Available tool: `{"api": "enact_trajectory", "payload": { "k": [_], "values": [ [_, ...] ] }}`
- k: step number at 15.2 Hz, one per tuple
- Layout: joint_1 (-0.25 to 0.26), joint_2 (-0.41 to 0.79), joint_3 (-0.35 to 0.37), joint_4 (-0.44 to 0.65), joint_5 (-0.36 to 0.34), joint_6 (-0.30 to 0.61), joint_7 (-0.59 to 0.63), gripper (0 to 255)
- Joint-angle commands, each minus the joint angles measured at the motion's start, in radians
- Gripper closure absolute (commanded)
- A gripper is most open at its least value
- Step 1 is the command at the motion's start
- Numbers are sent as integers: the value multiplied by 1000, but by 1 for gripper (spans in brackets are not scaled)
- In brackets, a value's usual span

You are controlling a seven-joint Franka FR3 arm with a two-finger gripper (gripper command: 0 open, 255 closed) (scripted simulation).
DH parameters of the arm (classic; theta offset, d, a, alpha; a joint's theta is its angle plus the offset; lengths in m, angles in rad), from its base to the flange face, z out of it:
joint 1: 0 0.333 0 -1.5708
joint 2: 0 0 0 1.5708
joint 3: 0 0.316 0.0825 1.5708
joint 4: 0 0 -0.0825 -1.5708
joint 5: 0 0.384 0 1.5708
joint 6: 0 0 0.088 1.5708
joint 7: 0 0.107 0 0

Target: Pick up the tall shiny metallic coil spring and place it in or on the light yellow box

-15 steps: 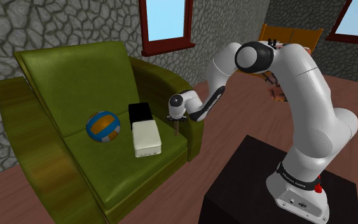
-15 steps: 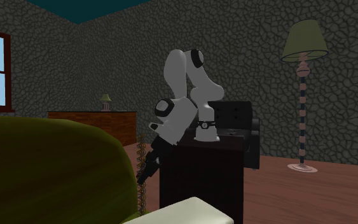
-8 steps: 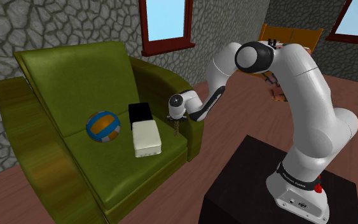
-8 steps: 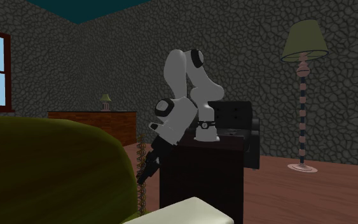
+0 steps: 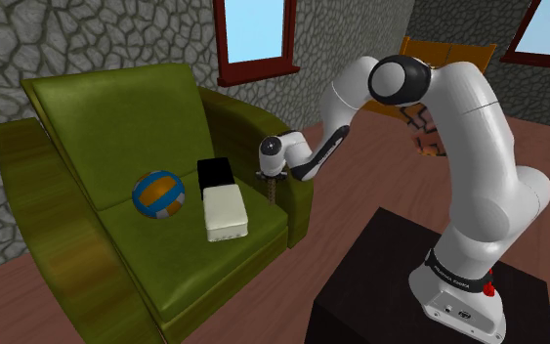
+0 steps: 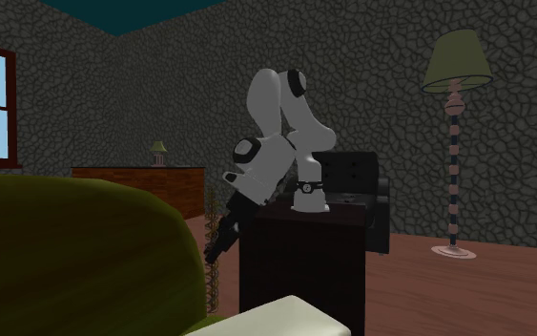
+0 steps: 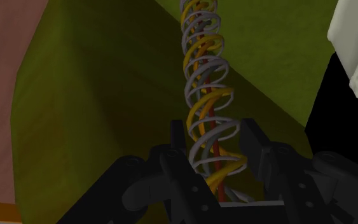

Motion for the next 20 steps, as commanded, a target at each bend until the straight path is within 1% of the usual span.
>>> {"api": "enact_trajectory", "payload": {
  "k": [1, 20],
  "values": [
    [-6, -24, 8, -15, 17, -4, -17, 255],
    [-74, -229, 94, -97, 214, -52, -213, 255]
  ]
}}
